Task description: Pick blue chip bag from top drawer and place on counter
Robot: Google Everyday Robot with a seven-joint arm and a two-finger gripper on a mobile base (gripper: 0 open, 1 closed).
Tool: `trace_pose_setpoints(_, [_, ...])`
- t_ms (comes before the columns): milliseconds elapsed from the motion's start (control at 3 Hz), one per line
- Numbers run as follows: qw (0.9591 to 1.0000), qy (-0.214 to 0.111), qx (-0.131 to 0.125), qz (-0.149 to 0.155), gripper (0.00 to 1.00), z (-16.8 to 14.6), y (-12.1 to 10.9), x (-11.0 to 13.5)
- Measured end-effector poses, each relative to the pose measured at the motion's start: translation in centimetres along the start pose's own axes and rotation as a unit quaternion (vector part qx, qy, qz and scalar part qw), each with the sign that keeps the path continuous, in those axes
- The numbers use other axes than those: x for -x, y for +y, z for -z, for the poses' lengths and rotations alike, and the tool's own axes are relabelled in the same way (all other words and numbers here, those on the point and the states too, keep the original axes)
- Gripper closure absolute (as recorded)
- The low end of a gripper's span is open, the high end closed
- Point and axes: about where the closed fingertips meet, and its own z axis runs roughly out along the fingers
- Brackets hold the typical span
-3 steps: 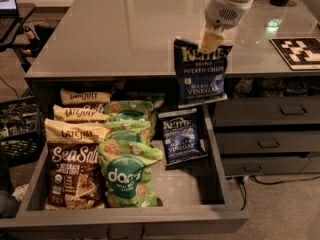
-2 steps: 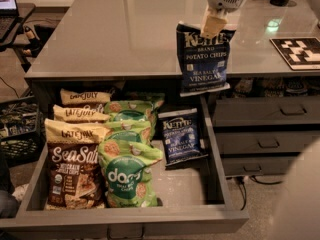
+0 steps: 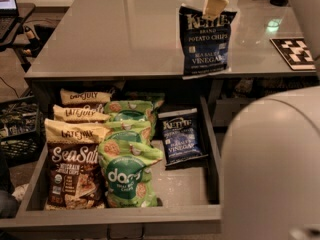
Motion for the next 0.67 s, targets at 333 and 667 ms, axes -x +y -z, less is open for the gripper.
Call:
trace_pose_setpoints(333, [0.9999,0.0,-0.012,0.006,1.0,-0.7,-2.1,0.8])
trace_pose_setpoints(667, [0.9996,0.0,-0.025,0.012,1.0,-1.4,-3.7,1.5])
